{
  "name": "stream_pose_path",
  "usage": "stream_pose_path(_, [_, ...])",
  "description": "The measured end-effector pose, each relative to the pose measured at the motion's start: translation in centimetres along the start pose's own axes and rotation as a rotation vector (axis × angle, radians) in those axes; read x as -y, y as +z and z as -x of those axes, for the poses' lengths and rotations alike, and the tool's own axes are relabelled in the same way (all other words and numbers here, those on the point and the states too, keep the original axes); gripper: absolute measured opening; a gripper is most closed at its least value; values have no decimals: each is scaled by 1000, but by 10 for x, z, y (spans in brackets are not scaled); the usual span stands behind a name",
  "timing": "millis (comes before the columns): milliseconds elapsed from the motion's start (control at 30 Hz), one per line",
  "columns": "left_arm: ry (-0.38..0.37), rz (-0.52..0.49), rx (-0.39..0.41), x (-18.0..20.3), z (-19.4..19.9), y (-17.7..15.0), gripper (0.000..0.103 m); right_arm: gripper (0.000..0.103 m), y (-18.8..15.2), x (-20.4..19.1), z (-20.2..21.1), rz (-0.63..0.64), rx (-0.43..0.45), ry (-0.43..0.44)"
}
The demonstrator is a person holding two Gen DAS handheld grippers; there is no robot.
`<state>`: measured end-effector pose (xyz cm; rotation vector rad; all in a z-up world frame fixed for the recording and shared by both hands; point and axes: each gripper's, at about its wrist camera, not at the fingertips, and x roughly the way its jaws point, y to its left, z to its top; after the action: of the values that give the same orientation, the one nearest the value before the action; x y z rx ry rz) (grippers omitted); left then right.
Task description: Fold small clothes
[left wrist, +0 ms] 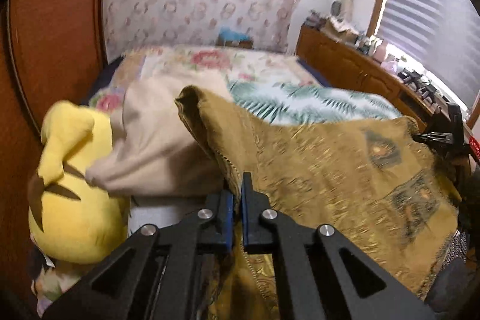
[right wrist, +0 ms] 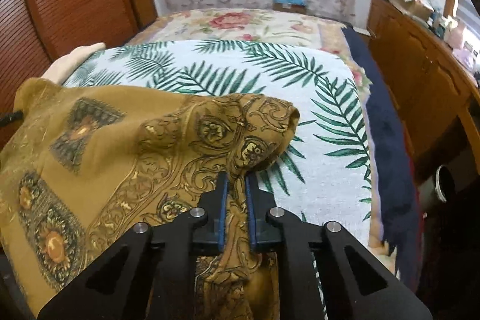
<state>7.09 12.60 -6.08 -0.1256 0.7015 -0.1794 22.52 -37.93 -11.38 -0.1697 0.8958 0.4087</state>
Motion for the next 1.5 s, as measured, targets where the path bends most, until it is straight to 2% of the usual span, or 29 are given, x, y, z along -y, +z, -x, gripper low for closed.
stream_pose_path(200, [-56, -23, 166, 27, 55, 24, 1, 5, 0, -8, 54, -20, 192, 18])
stream_pose_path(300, [-73, -32, 245, 35, 86, 34, 1, 4, 4, -19, 97, 0, 295, 21])
stream_pose_path(467, [-79, -33, 362, 37, 127, 49, 1, 4, 13, -34, 160, 45, 404, 23])
stream_pose_path(600, [-56, -34, 422, 26, 140, 73, 1, 4, 29, -40, 210, 64, 503, 3])
stream_pose_path(667, [-30, -32, 421, 18, 131, 87, 1, 4, 41, -42, 225, 78, 534, -16])
stream_pose_path(700, [-23, -31, 392, 11, 118, 96, 1, 4, 48, -41, 228, 76, 539, -22])
stream_pose_path(767, [-5, -20, 331, 3, 86, 107, 3, 4, 69, -35, 219, 69, 506, -34])
stream_pose_path(833, [41, 1, 202, -12, 32, 113, 7, 5, 85, -26, 195, 48, 455, -62])
stream_pose_path(900, [76, 9, 60, -24, -19, 105, 10, 8, 100, -15, 153, 25, 345, -88])
stream_pose_path(933, [84, 10, 8, -28, -37, 98, 12, 18, 105, -10, 122, 18, 270, -136])
stream_pose_path(967, [86, 11, -17, -29, -46, 91, 14, 24, 107, -7, 104, 12, 232, -168])
stream_pose_path(1000, [93, 15, -37, -33, -54, 82, 16, 32, 107, -4, 83, 6, 188, -184])
stream_pose_path(1033, [99, 20, -47, -37, -58, 72, 20, 32, 105, -1, 70, -3, 165, -176])
stream_pose_path(1100, [108, 28, -58, -39, -59, 60, 22, 33, 96, 1, 53, -27, 138, -153])
stream_pose_path(1200, [102, 23, -75, -38, -52, 44, 25, 44, 76, -8, 43, -11, 113, -124])
stream_pose_path(1267, [97, 24, -81, -36, -45, 31, 27, 45, 63, -16, 38, 9, 91, -112])
stream_pose_path(1333, [89, 29, -87, -26, -36, 17, 28, 54, 50, -21, 34, 19, 75, -91])
stream_pose_path(1500, [89, 21, -112, -12, -25, -4, 30, 59, 17, -44, 19, 40, 30, -52])
